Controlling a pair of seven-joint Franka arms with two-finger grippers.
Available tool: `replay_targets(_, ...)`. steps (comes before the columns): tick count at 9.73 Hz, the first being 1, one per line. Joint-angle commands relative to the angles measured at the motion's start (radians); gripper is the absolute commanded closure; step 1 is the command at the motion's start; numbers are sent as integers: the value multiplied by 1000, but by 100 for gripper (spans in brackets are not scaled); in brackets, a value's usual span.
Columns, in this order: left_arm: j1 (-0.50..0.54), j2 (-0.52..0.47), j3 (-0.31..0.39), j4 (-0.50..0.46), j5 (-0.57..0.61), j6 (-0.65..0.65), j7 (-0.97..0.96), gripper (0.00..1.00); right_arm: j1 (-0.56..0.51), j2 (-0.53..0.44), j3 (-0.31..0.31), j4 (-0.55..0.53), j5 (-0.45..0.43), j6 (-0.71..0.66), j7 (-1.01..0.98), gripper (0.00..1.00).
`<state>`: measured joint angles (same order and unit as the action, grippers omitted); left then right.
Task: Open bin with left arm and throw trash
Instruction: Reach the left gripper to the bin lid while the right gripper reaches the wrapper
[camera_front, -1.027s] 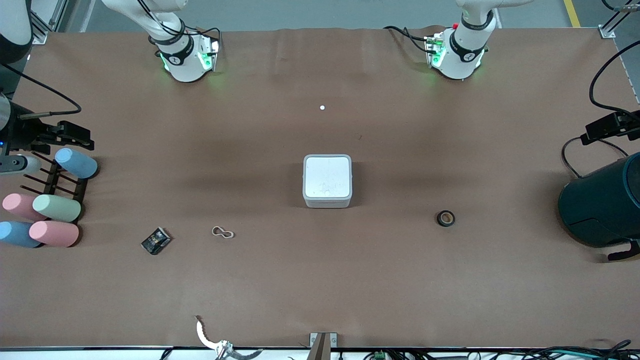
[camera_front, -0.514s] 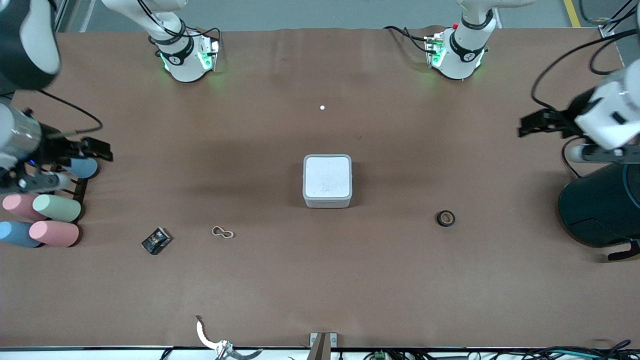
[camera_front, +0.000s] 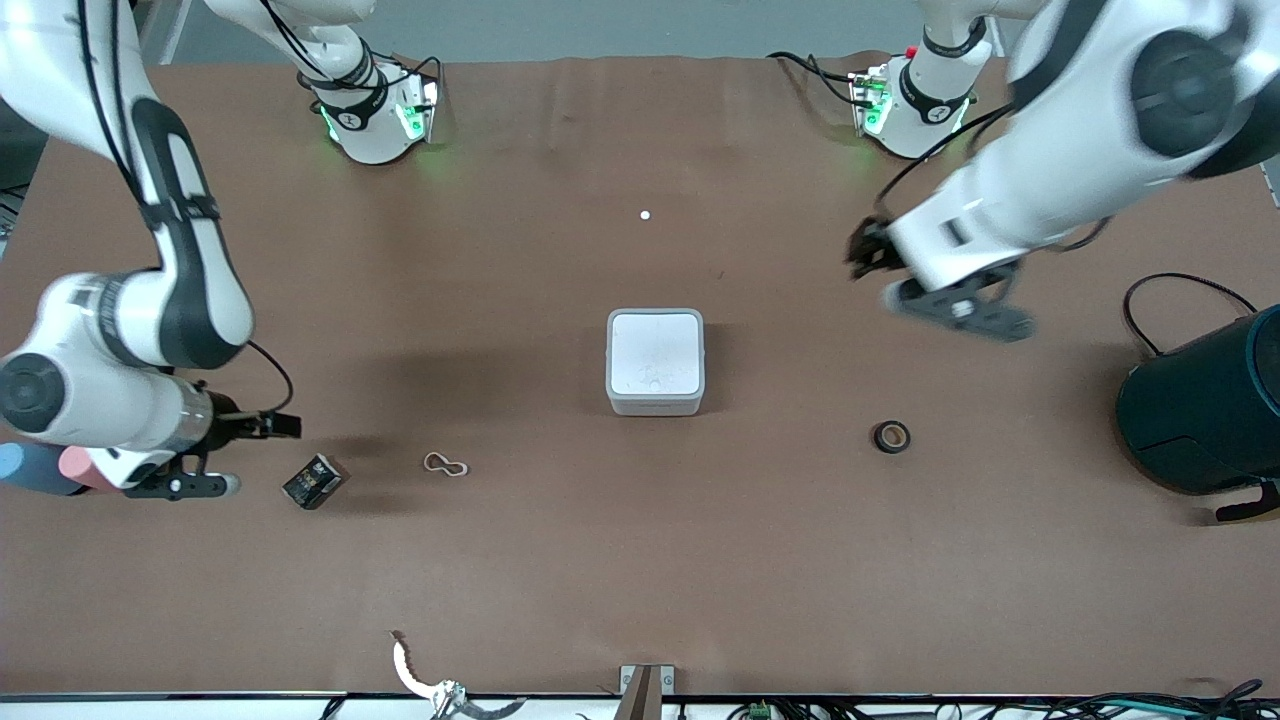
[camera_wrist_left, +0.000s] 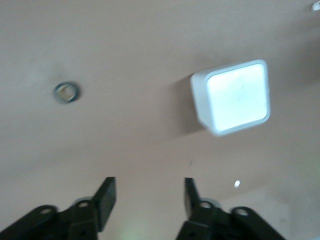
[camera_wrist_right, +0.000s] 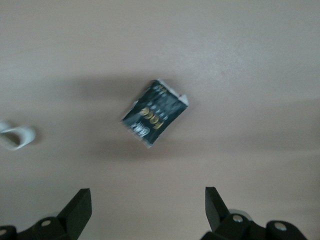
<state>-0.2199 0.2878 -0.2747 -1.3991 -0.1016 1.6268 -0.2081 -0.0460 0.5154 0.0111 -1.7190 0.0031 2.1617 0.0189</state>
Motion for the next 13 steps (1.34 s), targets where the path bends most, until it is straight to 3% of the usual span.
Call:
replay_targets(1, -109, 169, 2, 23, 51, 152, -182, 91, -2, 12, 10, -77, 15, 110, 143, 0)
replay_targets(3, -226, 307, 9, 23, 185, 347, -301, 91, -14, 75, 10, -74, 27, 212, 200, 0)
replay_targets(5, -281, 396, 12, 23, 247, 482, -433, 91, -23, 107, 10, -39, 34, 242, 257, 0)
replay_targets(9, -289, 448, 11, 23, 260, 547, -511, 91, -26, 147, 10, 22, 50, 247, 435, 0)
replay_targets(11, -291, 510, 11, 18, 266, 646, -521, 91, -6, 176, 10, 33, 49, 250, 455, 0)
replay_targets(13, -282, 524, 11, 15, 269, 670, -517, 91, -6, 190, 10, 42, 47, 248, 470, 9)
